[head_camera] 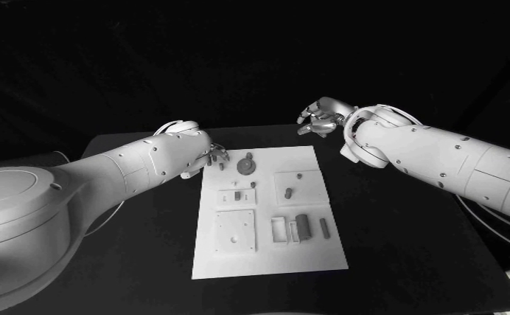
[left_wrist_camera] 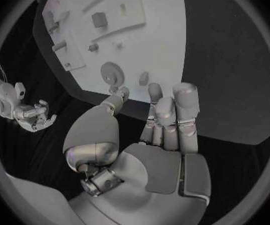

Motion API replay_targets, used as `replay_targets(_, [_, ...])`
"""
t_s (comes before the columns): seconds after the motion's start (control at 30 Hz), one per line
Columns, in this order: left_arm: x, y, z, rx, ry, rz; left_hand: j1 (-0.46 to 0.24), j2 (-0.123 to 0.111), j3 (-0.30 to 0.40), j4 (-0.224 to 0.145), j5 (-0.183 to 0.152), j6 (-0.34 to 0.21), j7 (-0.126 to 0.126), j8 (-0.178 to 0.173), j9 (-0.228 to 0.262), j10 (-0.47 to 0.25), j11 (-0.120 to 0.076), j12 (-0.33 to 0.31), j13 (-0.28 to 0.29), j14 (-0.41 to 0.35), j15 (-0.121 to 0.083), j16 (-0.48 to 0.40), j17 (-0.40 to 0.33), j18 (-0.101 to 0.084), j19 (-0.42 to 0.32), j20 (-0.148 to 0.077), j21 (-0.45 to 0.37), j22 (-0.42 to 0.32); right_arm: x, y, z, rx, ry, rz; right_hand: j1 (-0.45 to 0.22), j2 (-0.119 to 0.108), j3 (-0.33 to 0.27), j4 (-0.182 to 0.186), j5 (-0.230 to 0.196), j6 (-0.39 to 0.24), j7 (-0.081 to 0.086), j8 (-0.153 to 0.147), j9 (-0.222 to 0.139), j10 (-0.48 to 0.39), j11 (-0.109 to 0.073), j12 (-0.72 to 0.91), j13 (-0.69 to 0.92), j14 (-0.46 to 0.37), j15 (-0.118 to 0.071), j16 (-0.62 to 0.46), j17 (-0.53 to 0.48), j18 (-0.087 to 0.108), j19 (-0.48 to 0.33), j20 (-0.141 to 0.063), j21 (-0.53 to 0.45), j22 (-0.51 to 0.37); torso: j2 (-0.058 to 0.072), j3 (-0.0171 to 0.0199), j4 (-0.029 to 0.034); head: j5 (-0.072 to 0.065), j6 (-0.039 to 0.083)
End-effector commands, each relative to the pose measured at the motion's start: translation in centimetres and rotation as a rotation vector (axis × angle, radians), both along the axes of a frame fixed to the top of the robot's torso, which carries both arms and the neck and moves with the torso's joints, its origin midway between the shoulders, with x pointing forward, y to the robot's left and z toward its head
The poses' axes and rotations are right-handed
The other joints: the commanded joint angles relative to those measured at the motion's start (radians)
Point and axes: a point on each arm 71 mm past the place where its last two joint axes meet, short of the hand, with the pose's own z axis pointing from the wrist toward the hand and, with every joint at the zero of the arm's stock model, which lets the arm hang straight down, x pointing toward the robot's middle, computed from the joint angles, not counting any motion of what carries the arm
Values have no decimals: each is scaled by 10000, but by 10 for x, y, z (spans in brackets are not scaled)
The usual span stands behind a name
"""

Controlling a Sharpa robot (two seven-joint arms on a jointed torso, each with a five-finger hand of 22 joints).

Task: Assemble the parts on the task board

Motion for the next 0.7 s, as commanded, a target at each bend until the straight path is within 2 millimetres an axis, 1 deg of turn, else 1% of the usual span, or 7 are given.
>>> replay_targets(0.03, [0, -2, -1, 0, 95, -188, -58, 63, -48, 14, 36, 123, 8, -36, -12, 19, 36, 48, -13, -16, 1, 52, -2, 1522, -24, 66, -26, 17, -1, 2, 0, -78, 7, 121, 2, 83, 52, 2, 54, 32, 102, 21, -14, -54, 25, 61, -13, 2, -54, 43, -16, 112, 28, -24, -62, 116, 10, 0, -22, -14, 12])
replay_targets(0.2, [0, -4, -2, -15, 140, -250, -130, 96, -66, 77, 38, 200, -5, -78, -24, 24, 24, 53, -18, -15, -10, 58, -7, 1523, -25, 59, -27, 23, -1, 2, 0, -80, 11, 120, 0, 84, 52, 2, 57, 32, 102, 21, -15, -54, 25, 61, -14, 3, -54, 43, -17, 113, 29, -24, -62, 117, 19, 6, -23, -33, -14])
replay_targets(0.43, [-1, -7, -2, -20, 183, -303, -136, 180, -56, 108, 46, 328, -33, -102, -22, 39, -2, 64, -24, -4, -35, 72, -10, 1528, -12, 43, -18, 38, -1, 3, 0, -74, 11, 141, -2, 84, 51, 1, 61, 33, 102, 22, -15, -54, 25, 63, -15, 3, -54, 44, -17, 112, 30, -24, -62, 117, -2, 5, -1, -37, -51])
replay_targets(0.57, [-1, -6, -2, -12, 208, -301, -60, 301, -38, 55, 86, 451, -58, -108, -11, 51, -25, 72, -28, 6, -57, 87, -12, 1526, 1, 30, -2, 56, -1, 3, 0, -77, 12, 138, -2, 85, 51, 1, 63, 33, 102, 22, -15, -53, 25, 63, -15, 4, -54, 45, -18, 112, 30, -24, -62, 118, -7, 3, -2, -36, -53])
replay_targets(0.63, [-1, -5, -2, -9, 217, -297, 22, 413, -25, -23, 132, 565, -87, -93, 7, 62, -51, 79, -31, 13, -81, 97, -12, 1520, 9, 23, 11, 70, -1, 2, 0, -80, 11, 129, -3, 84, 51, 1, 64, 34, 102, 22, -15, -53, 25, 64, -15, 4, -54, 45, -18, 112, 30, -24, -61, 118, -6, 2, -2, -34, -66])
replay_targets(0.7, [-1, -5, -3, 3, 256, -308, 130, 532, -29, -169, 259, 675, -117, -98, 23, 76, -80, 82, -39, 19, -108, 109, -13, 1502, 13, 15, 26, 90, -1, 2, 0, -81, 8, 133, -4, 84, 51, 1, 64, 34, 102, 23, -15, -53, 25, 64, -15, 4, -54, 46, -18, 113, 30, -24, -61, 118, -4, 3, 6, -40, -62])
